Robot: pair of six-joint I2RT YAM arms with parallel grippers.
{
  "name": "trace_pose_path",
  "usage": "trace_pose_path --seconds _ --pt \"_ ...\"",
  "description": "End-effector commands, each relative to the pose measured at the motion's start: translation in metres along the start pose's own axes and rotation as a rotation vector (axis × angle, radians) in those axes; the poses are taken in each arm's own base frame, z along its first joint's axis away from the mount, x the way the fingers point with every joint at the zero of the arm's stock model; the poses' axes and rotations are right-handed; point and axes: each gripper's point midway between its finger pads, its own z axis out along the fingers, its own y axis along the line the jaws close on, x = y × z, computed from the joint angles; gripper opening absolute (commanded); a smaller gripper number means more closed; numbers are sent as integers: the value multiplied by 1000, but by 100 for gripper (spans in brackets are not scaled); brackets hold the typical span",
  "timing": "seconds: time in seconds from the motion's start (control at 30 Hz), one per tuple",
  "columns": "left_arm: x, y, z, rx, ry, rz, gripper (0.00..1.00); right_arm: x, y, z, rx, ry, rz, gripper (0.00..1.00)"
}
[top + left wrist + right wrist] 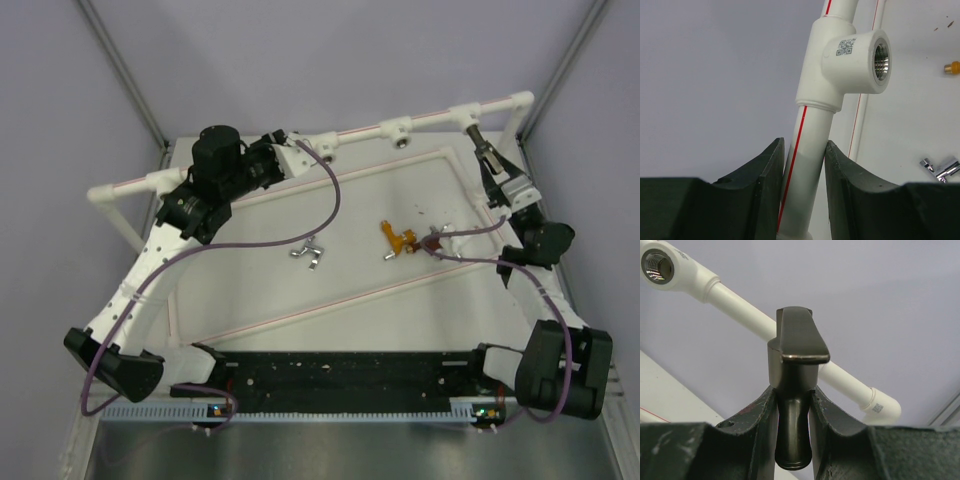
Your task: Install the water faucets
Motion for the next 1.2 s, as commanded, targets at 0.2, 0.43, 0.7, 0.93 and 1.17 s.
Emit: trace_pose_path --seconds 0.2,0.43,0.7,0.93,1.17 --pt "-3 -14 5 62 -10 -57 0 -68 -20 9 41 -235 -209 0" --pt "-5 -17 6 77 -17 -57 0 -51 -21 8 48 -176 -293 0" --pt "-6 -16 6 76 -18 -55 0 -32 -19 13 -28 -77 -403 0" --pt "-6 -18 6 88 -21 -59 0 -7 -15 18 -136 38 -474 0" --pt "-10 -22 6 109 -35 -57 0 17 -5 15 -192 148 -524 0"
